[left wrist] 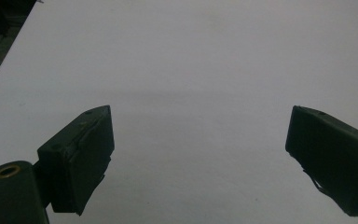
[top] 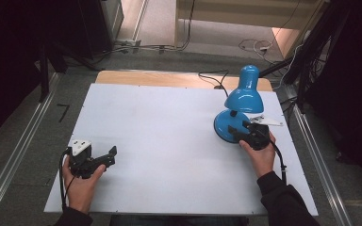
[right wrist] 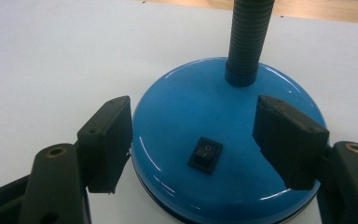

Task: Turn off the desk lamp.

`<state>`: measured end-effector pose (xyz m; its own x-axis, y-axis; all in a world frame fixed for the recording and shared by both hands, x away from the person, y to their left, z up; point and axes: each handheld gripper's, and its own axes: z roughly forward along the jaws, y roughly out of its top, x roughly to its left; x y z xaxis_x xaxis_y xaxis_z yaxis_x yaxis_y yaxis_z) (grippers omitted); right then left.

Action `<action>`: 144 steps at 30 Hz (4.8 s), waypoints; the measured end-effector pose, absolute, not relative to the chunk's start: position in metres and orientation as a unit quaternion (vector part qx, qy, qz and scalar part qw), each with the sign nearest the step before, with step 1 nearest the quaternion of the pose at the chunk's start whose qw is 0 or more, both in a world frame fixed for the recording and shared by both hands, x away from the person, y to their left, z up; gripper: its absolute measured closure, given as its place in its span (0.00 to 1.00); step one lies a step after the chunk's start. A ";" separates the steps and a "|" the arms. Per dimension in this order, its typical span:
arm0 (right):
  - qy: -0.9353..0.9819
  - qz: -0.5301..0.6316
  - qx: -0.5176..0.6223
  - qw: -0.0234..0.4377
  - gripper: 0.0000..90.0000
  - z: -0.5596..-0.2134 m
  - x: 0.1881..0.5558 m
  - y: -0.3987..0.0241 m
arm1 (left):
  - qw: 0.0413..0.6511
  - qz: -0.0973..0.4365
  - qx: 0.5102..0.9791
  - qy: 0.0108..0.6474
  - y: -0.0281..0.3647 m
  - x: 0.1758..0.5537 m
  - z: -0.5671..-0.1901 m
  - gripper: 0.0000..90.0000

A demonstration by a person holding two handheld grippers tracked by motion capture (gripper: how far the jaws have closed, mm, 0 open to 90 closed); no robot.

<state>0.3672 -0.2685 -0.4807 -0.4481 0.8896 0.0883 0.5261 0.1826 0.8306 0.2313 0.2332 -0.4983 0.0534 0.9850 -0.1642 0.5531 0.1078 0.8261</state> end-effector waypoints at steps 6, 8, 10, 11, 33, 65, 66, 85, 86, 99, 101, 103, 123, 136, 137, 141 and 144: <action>0.738 0.425 0.479 0.215 0.30 -0.480 0.364 -0.269 | 0.395 0.274 0.609 0.631 0.233 0.231 -0.498 0.09; 0.736 0.429 0.479 0.213 0.30 -0.481 0.362 -0.270 | 0.395 0.274 0.608 0.632 0.233 0.231 -0.498 0.09; 0.737 0.426 0.477 0.217 0.30 -0.482 0.361 -0.271 | 0.396 0.274 0.608 0.632 0.233 0.231 -0.498 0.09; 0.737 0.426 0.477 0.218 0.30 -0.482 0.359 -0.273 | 0.396 0.274 0.608 0.631 0.233 0.231 -0.498 0.09; 0.737 0.417 0.485 0.219 0.30 -0.482 0.343 -0.288 | 0.396 0.271 0.609 0.631 0.234 0.231 -0.498 0.09; 0.739 0.400 0.497 0.216 0.29 -0.484 0.330 -0.301 | 0.397 0.269 0.609 0.632 0.234 0.231 -0.498 0.09; 0.739 0.401 0.497 0.215 0.29 -0.484 0.330 -0.301 | 0.397 0.270 0.609 0.632 0.234 0.231 -0.498 0.09; 0.742 0.401 0.496 0.207 0.29 -0.483 0.323 -0.304 | 0.397 0.267 0.609 0.633 0.234 0.231 -0.499 0.09; 0.742 0.401 0.496 0.208 0.29 -0.483 0.323 -0.304 | 0.397 0.266 0.609 0.633 0.234 0.231 -0.499 0.09; 0.741 0.400 0.498 0.207 0.29 -0.482 0.318 -0.309 | 0.397 0.266 0.609 0.633 0.235 0.231 -0.499 0.09; 0.741 0.400 0.498 0.208 0.29 -0.481 0.317 -0.310 | 0.397 0.266 0.609 0.634 0.235 0.231 -0.499 0.09; 0.741 0.400 0.498 0.209 0.29 -0.481 0.316 -0.311 | 0.397 0.266 0.608 0.634 0.235 0.231 -0.499 0.09; 0.735 0.400 0.506 0.210 0.29 -0.480 0.308 -0.322 | 0.397 0.266 0.608 0.634 0.235 0.231 -0.499 0.09; 0.732 0.398 0.511 0.211 0.29 -0.479 0.303 -0.325 | 0.398 0.267 0.608 0.634 0.235 0.231 -0.499 0.09; 0.732 0.398 0.511 0.212 0.29 -0.479 0.302 -0.326 | 0.397 0.267 0.608 0.634 0.235 0.231 -0.499 0.09; 0.732 0.397 0.512 0.213 0.29 -0.479 0.301 -0.327 | 0.396 0.268 0.608 0.633 0.235 0.231 -0.498 0.09; 0.730 0.394 0.515 0.215 0.29 -0.479 0.301 -0.328 | 0.398 0.268 0.607 0.633 0.235 0.231 -0.498 0.09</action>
